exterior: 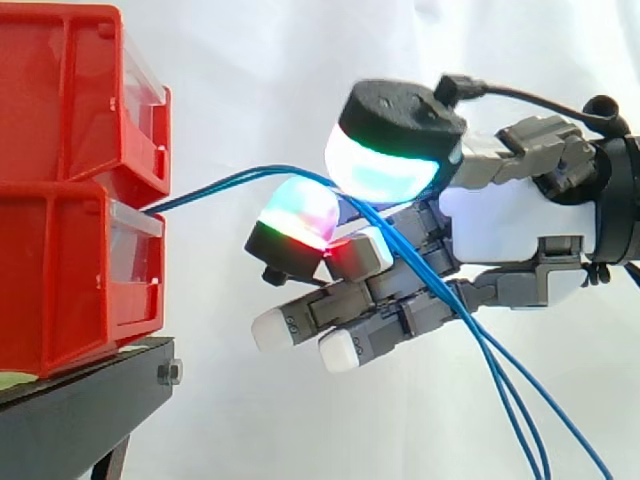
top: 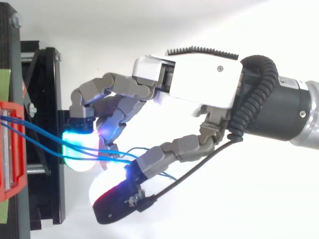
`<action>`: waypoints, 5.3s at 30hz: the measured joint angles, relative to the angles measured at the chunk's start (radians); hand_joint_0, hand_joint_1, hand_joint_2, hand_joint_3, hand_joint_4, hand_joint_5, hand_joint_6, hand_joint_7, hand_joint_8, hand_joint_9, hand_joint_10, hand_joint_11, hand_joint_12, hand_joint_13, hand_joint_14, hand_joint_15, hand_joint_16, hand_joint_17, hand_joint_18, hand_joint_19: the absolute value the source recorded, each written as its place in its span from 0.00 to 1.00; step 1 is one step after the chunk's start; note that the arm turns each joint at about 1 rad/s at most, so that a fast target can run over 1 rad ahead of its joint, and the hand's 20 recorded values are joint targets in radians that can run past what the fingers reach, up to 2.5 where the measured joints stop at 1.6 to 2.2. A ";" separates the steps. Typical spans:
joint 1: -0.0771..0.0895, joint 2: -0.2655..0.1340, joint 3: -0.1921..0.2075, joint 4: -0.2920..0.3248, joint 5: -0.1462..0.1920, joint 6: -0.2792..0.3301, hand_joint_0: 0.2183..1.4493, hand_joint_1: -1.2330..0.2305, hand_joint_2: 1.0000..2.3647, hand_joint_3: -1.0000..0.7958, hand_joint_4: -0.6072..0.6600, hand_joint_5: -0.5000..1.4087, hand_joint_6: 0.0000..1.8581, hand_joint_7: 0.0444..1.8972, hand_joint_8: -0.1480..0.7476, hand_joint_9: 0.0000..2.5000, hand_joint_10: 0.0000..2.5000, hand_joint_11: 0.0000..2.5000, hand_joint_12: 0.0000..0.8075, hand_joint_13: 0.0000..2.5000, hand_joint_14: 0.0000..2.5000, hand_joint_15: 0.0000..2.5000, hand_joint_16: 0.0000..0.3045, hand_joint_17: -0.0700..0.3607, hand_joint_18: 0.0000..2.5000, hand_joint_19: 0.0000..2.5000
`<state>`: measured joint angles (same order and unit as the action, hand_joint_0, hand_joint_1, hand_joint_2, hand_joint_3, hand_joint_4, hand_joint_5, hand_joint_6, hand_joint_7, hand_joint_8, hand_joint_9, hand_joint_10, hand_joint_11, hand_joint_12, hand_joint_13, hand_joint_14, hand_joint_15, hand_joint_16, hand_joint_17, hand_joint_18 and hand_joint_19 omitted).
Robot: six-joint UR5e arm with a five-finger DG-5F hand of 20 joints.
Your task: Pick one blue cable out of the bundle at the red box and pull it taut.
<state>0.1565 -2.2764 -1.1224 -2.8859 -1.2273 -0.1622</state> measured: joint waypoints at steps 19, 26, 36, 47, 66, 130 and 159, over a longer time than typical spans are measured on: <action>0.001 0.000 0.001 -0.007 0.000 0.000 0.30 0.31 0.02 0.51 0.68 0.19 0.47 0.71 0.60 0.40 0.01 0.46 0.55 0.23 0.00 0.11 0.20 0.48 0.26 0.16; 0.001 0.000 0.005 -0.007 0.000 0.001 0.32 0.21 0.02 0.47 0.63 0.18 0.47 0.70 0.57 0.36 0.01 0.46 0.53 0.20 0.00 0.10 0.19 0.47 0.25 0.15; 0.001 0.000 0.008 -0.007 0.000 0.000 0.27 0.20 0.00 0.28 0.66 0.17 0.47 0.65 0.57 0.33 0.01 0.45 0.54 0.19 0.00 0.10 0.20 0.48 0.24 0.14; 0.001 0.000 0.008 -0.007 0.000 0.000 0.27 0.39 0.00 0.31 0.67 0.19 0.46 0.66 0.60 0.38 0.01 0.45 0.55 0.20 0.00 0.10 0.20 0.48 0.24 0.16; 0.001 0.000 0.009 -0.010 0.000 0.000 0.32 0.27 0.02 0.52 0.61 0.19 0.47 0.70 0.58 0.39 0.01 0.46 0.53 0.21 0.00 0.10 0.20 0.47 0.26 0.15; 0.001 0.000 0.010 -0.012 0.000 0.000 0.28 0.36 0.01 0.45 0.69 0.18 0.47 0.65 0.62 0.36 0.01 0.44 0.56 0.19 0.00 0.09 0.22 0.50 0.24 0.15; 0.001 0.000 0.010 -0.012 0.000 -0.002 0.31 0.28 0.02 0.53 0.63 0.18 0.47 0.68 0.58 0.34 0.01 0.44 0.53 0.18 0.00 0.08 0.20 0.48 0.24 0.15</action>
<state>0.1576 -2.2764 -1.1121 -2.8977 -1.2272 -0.1638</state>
